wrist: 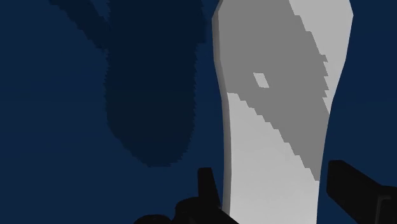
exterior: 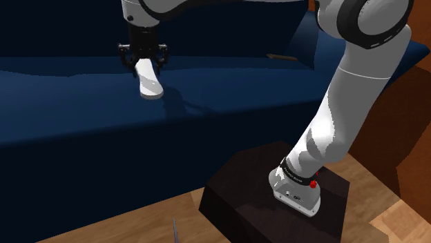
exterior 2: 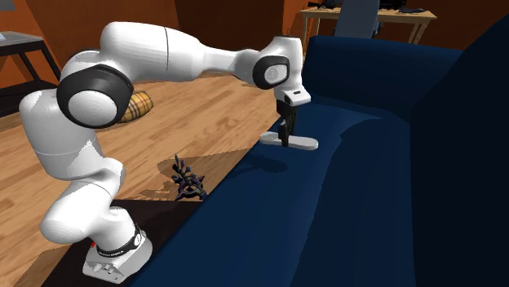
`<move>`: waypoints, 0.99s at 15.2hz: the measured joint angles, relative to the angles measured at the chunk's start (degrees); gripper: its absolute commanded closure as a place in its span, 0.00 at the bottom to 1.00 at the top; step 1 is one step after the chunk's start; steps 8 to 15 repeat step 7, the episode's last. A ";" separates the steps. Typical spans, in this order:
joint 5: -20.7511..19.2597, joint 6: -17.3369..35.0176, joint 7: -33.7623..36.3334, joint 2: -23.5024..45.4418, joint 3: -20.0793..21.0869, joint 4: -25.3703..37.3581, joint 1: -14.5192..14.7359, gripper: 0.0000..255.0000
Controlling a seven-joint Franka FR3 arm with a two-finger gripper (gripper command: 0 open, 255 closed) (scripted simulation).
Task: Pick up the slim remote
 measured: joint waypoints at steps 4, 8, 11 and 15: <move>0.22 -2.82 -0.36 -0.19 0.07 2.67 0.06 1.00; 0.25 -4.94 -0.38 -0.14 0.20 4.84 0.28 1.00; 0.25 -4.94 -0.38 -0.14 0.20 4.84 0.28 1.00; 0.25 -4.94 -0.38 -0.14 0.20 4.84 0.28 1.00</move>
